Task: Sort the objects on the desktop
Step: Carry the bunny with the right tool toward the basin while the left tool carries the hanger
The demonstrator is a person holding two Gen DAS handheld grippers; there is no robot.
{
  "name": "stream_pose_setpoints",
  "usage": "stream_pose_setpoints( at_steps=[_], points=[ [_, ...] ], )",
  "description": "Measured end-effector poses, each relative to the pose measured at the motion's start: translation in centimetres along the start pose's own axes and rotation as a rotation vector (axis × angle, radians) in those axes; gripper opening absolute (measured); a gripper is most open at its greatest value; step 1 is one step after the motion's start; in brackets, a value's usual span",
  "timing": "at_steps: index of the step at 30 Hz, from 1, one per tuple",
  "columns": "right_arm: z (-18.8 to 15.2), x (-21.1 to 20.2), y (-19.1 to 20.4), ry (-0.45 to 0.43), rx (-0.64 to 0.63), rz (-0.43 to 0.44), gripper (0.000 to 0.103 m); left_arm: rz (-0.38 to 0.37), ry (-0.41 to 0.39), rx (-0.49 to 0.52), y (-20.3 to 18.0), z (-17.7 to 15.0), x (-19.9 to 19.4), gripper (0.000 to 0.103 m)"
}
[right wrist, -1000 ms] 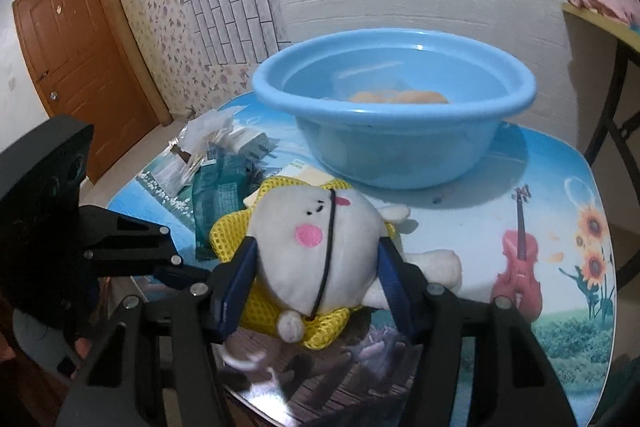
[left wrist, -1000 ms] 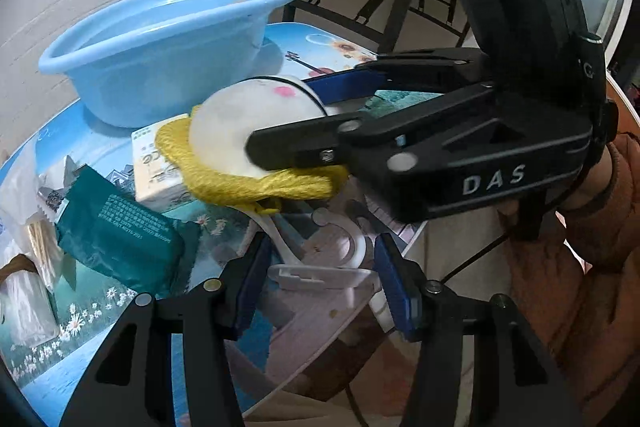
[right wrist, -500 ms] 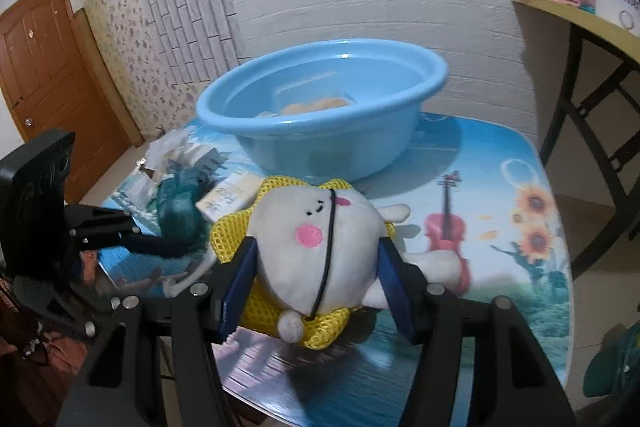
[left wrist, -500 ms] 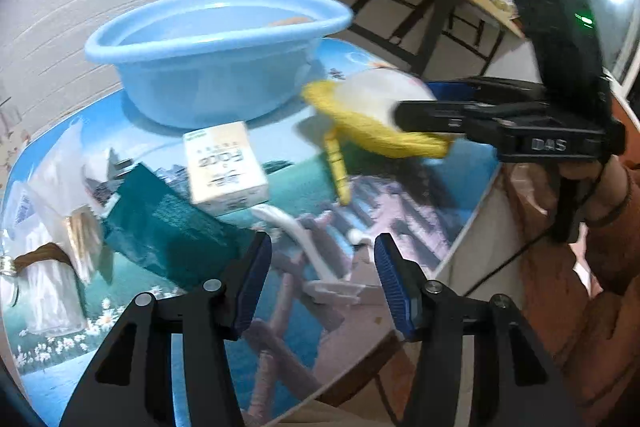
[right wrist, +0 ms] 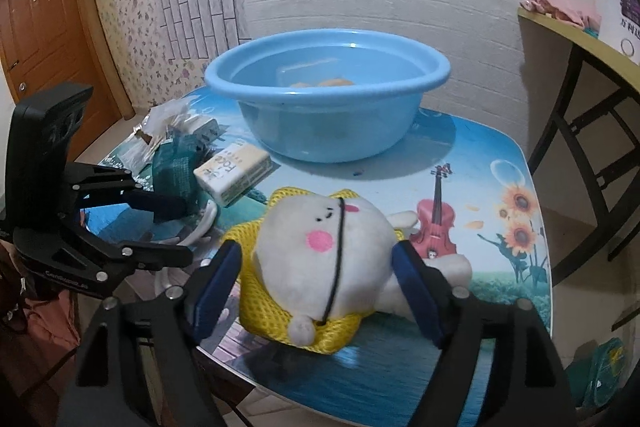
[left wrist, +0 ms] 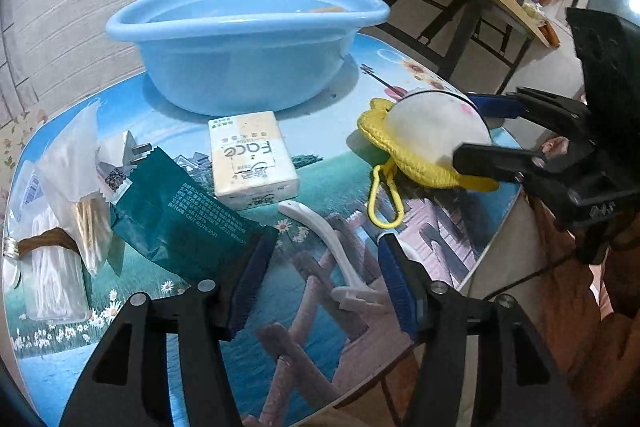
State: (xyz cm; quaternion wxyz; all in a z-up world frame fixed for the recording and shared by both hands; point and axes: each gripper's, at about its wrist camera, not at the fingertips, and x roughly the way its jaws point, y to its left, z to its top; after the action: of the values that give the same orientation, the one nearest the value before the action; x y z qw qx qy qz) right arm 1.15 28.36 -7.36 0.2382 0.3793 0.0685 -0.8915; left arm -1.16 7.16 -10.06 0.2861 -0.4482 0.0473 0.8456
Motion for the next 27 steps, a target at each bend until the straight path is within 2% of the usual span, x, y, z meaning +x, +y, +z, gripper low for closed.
stream_pose_setpoints(
  at_steps=[3, 7, 9, 12, 18, 23, 25, 27],
  points=[
    [-0.1, -0.1, 0.2, -0.004, -0.011, 0.001, 0.085, 0.006, -0.004, -0.013, -0.3, 0.1, 0.5, 0.061],
    [-0.3, 0.1, -0.1, 0.000, -0.001, -0.005, 0.085, 0.021, -0.007, -0.030, -0.3, 0.2, 0.6, 0.063],
    [-0.5, 0.3, -0.2, 0.008, 0.005, -0.012, 0.085, 0.025, -0.011, -0.037, -0.4, 0.2, 0.2, 0.069],
    [-0.7, 0.5, -0.2, 0.009, 0.007, -0.010, 0.087, 0.039, -0.017, -0.036, -0.6, 0.1, -0.2, 0.071],
    [-0.6, 0.6, 0.3, 0.010, -0.021, -0.026, 0.087, 0.044, -0.013, 0.014, -2.0, -0.2, -1.1, 0.077],
    [-0.6, 0.8, 0.3, 0.008, -0.019, -0.026, 0.088, 0.067, 0.016, 0.048, -3.4, -1.2, -0.5, 0.078],
    [-0.6, 0.9, 0.3, 0.008, -0.018, -0.028, 0.089, 0.092, 0.043, 0.066, -3.8, -1.5, 0.3, 0.076],
    [-0.7, 0.9, 0.3, 0.007, -0.020, -0.029, 0.089, 0.109, 0.022, 0.098, -4.5, -1.5, 0.1, 0.054]
  ],
)
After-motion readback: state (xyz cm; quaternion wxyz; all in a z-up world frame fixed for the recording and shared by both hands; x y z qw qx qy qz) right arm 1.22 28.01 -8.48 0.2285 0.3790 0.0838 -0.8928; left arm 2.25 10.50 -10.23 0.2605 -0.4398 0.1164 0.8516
